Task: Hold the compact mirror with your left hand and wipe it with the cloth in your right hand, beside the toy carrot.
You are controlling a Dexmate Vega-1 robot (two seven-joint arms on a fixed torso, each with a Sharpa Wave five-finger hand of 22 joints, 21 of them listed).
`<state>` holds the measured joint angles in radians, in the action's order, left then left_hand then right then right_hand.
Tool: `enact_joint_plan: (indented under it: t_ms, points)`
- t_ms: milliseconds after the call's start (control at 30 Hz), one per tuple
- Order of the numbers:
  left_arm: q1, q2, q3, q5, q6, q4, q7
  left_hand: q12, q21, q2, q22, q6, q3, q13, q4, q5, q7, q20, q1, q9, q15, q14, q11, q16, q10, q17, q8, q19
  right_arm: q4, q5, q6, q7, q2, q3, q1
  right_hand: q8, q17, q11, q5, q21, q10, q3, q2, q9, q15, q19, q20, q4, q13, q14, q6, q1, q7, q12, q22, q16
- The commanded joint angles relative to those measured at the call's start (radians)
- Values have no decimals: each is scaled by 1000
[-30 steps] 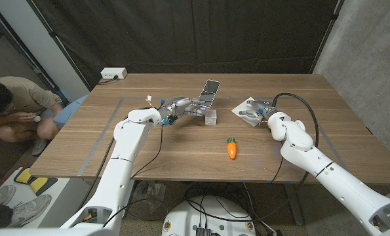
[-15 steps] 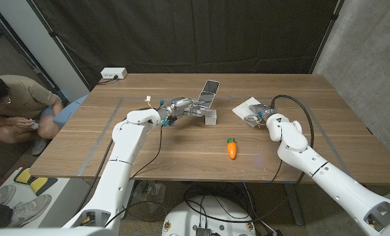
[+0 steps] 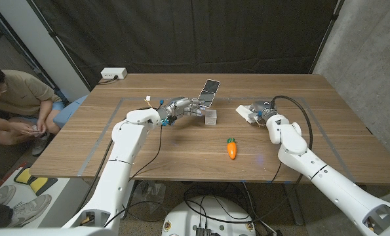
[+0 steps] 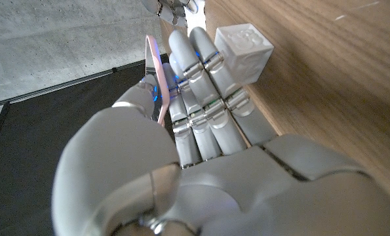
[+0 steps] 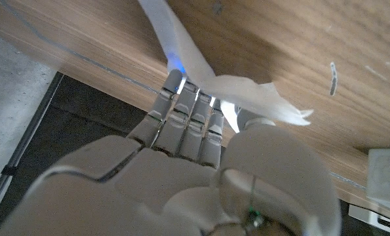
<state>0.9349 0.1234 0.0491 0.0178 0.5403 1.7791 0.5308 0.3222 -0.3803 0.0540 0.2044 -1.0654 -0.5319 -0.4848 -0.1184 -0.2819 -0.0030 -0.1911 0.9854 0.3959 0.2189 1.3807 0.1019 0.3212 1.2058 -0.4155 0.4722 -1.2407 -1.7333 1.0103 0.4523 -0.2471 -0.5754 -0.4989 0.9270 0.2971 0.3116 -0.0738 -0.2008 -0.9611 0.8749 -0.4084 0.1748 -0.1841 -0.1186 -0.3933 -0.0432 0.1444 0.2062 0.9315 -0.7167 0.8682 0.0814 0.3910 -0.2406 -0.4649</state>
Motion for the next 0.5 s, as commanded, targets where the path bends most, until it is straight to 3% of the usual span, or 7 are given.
enact_joint_plan:
  t_ms: [33, 100, 133, 233, 500]
  points:
    - [-18, 2, 6, -3, 0, -24, 2, 0, -7, -1, 2, -5, -43, -5, 24, -7, -3, 3, -4, 3, 6, 0, 30, -1, 34, -6, 95, 7, 38, -53, -106, 284, 26, 59, 54, 37, 85, -11, 11, -95, 182, -9, 11, -12, -114, -25, -75, -15, 41, 128, -167, 49, 12, 59, -22, -102]
    - [-22, 3, 8, -6, 0, -27, 2, -2, -8, -2, 2, -3, -44, -4, 24, -7, 2, 4, -4, 3, 6, 0, 33, -2, 36, -8, 96, 9, 43, -53, -112, 307, 29, 61, 56, 44, 113, -12, 13, -118, 218, -8, 6, -15, -115, -30, -78, -10, 55, 151, -195, 67, 9, 74, -21, -129]
    - [-25, 5, 9, -7, 1, -30, 4, -2, -9, -2, 2, -5, -45, -4, 24, -8, 1, 4, -4, 2, 6, 0, 33, -2, 35, -8, 96, 8, 46, -57, -118, 321, 30, 64, 57, 49, 129, -1, 14, -131, 237, -7, 4, -17, -114, -29, -77, -7, 63, 159, -212, 77, 6, 83, -22, -142]
    - [-32, 8, 13, -13, 6, -35, 5, -3, -12, -3, 2, -4, -46, -5, 25, -9, 2, 3, -4, 0, 6, 0, 29, -2, 34, -9, 96, 8, 58, -62, -135, 394, 41, 73, 68, 49, 146, -7, 14, -146, 248, -5, 1, -19, -115, -31, -81, -2, 72, 166, -218, 88, 6, 89, -25, -156]
    - [-66, 50, 49, -53, 45, -44, 33, -3, -16, -4, 1, -5, -49, -6, 25, -10, 1, 4, -5, -2, 6, 1, 28, -3, 39, -12, 99, 10, 107, -60, -188, 664, 86, 91, 88, 51, 173, -14, 14, -165, 270, 0, -3, -22, -114, -28, -87, 0, 87, 175, -228, 102, 7, 101, -23, -176]
